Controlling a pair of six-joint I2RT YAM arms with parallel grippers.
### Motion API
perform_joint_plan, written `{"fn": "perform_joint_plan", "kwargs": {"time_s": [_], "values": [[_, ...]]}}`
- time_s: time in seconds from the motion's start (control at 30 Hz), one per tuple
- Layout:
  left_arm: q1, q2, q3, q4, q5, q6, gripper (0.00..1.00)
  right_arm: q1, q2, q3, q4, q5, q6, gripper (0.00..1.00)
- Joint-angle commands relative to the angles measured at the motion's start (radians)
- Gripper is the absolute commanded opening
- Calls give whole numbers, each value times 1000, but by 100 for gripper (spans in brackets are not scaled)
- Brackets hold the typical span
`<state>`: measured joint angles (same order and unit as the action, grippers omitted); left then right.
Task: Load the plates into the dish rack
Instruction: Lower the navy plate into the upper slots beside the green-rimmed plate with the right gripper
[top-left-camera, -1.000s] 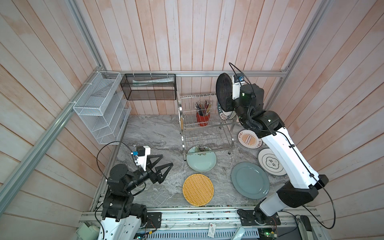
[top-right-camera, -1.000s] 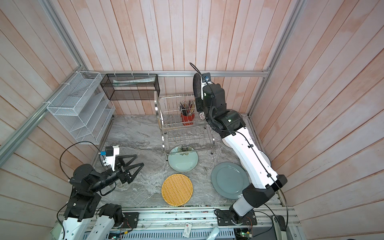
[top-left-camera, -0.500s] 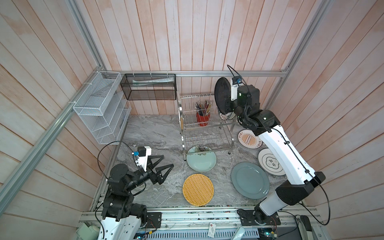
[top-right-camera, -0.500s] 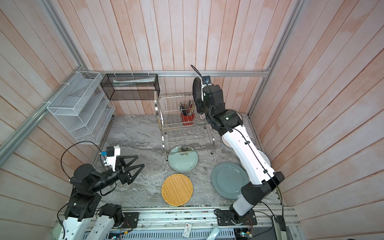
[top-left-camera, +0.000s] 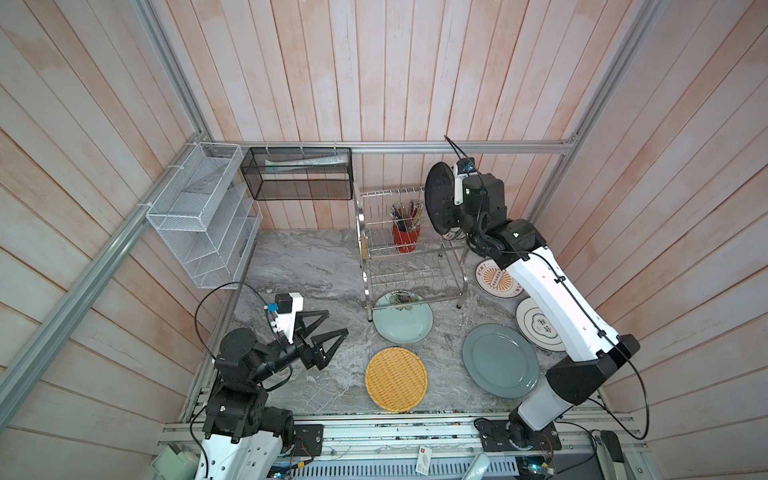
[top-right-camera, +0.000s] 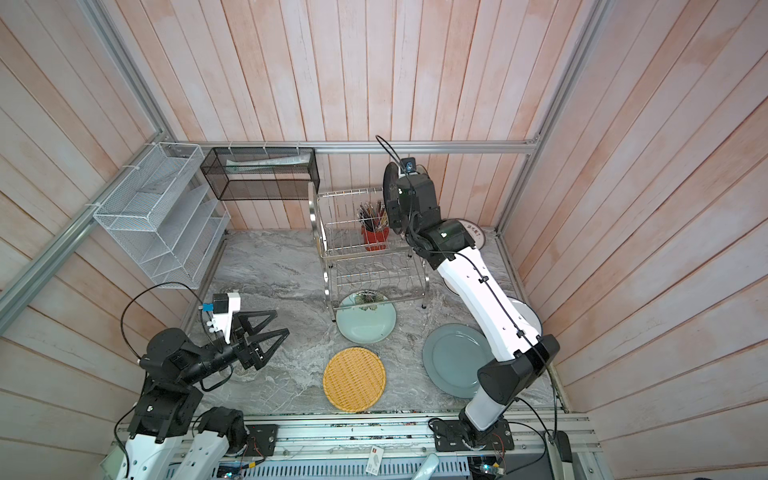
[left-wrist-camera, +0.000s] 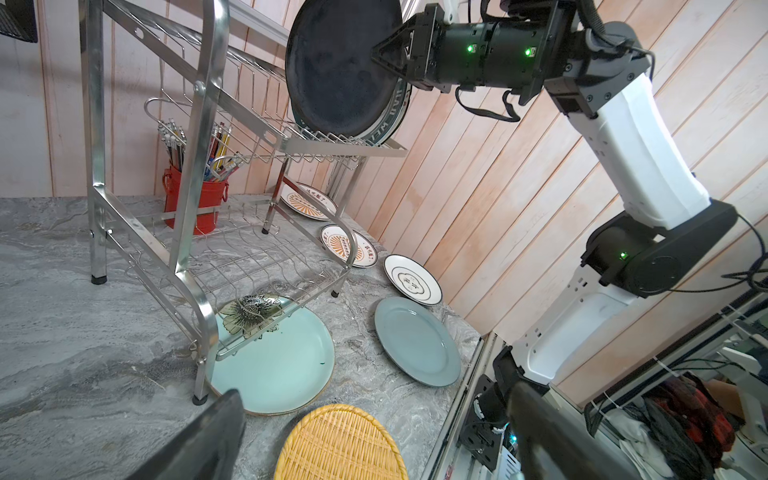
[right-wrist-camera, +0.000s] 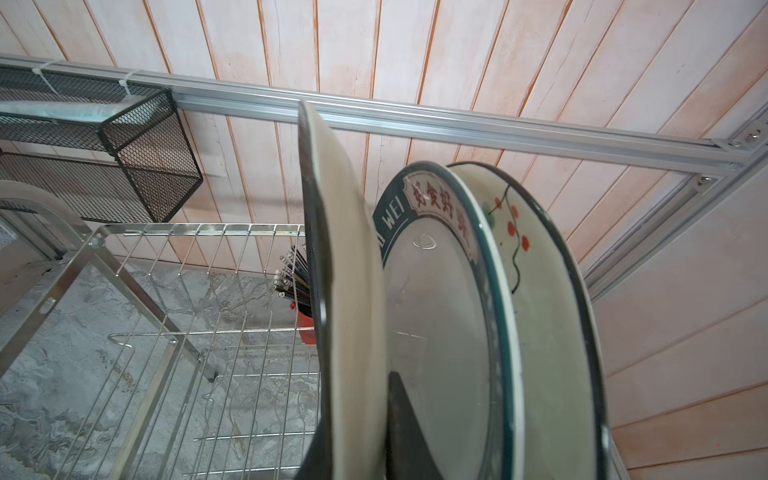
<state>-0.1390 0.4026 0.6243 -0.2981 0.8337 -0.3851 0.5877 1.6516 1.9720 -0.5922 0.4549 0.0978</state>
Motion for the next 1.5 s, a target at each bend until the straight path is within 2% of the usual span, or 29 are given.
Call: {"fn": "perform_joint_plan", "kwargs": {"time_s": [0.0,0.8,0.97,1.2,1.47], "values": [[-5,-8,-13,21,15,11,100,-5,0,21,105,43,8,0],[-11,-8,-12,16,7,12,100,-15,63,45,34,113,73,0],[-11,-7,-12,16,8,12,100,-25,107,108,-24,82,77,0],[-12,-8,-12,15,2,12,100,-31,152,215,-61,109,71,0],[-15,-1,-12,14,2,11,100,-31,94,165,15,145,86,0]]}}
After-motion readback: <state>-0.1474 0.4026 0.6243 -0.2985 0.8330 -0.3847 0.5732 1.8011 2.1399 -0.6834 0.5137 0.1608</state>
